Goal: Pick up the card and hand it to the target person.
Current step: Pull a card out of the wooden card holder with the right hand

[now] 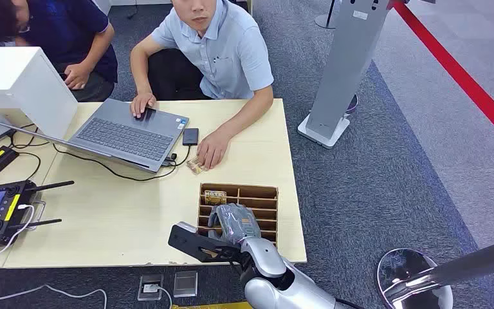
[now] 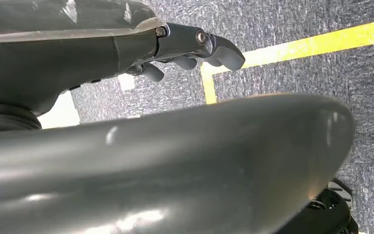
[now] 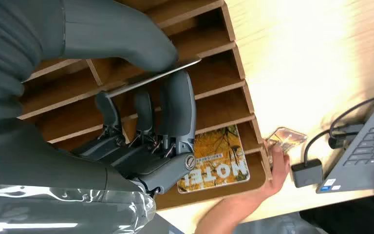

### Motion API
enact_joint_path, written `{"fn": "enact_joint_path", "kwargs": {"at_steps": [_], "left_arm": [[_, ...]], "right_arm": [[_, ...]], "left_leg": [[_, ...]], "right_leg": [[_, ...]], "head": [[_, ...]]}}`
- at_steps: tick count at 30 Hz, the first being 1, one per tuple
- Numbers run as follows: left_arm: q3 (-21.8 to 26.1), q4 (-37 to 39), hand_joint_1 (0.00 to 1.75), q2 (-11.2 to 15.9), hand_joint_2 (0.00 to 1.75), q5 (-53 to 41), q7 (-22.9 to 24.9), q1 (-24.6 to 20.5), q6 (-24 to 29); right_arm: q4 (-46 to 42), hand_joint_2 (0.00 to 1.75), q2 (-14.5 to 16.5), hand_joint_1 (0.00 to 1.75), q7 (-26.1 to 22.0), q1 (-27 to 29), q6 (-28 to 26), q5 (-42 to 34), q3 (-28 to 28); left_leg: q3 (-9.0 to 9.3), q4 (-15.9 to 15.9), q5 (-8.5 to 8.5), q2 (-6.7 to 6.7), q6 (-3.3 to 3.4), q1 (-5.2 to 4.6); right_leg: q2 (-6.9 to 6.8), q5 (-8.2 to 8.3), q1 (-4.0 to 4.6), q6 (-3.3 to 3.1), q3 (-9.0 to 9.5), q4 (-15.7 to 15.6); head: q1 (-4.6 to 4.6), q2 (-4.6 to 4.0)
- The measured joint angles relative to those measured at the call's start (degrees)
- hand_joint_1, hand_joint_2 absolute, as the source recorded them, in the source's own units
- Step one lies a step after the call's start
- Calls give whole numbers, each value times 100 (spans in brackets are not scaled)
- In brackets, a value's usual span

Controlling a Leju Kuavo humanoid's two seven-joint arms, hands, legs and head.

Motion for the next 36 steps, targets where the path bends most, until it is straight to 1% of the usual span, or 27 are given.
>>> {"fn": "enact_joint_path", "kwargs": {"at_steps": [10, 19, 24, 30, 36], "left_arm": [[0, 0, 0, -6, 0, 0, 0, 0, 0], [2, 0, 0, -7, 0, -1, -179, 0, 26], [2, 0, 0, -7, 0, -21, -181, 2, 119], [2, 0, 0, -7, 0, -5, -156, 3, 118], [2, 0, 0, -7, 0, -4, -142, 3, 115]], "right_arm": [[32, 175, 4, 130, -7, 1, 3, 5, 7], [38, 175, 12, 129, -94, 0, -93, -7, -4], [32, 175, -1, 129, -210, 18, -299, 44, -13], [11, 175, -9, 129, -254, 29, -354, 93, -27], [-92, 175, -36, 129, -380, 68, -537, 173, -64]], "left_leg": [[4, 0, 1, 0, 1, 0], [1, 0, 0, 0, 0, 0], [-2, 0, 0, 0, 0, 0], [-7, 0, 0, 0, 0, 0], [-23, 0, 0, 0, 0, 0]], "right_leg": [[0, 0, 0, 0, 4, 0], [1, 0, 0, 0, 0, 0], [0, 0, 0, 0, -3, 0], [1, 0, 0, 0, -6, 0], [0, 0, 0, 0, -22, 0]], "head": [[3, 0], [2, 0], [1, 0], [5, 0], [2, 0]]}}
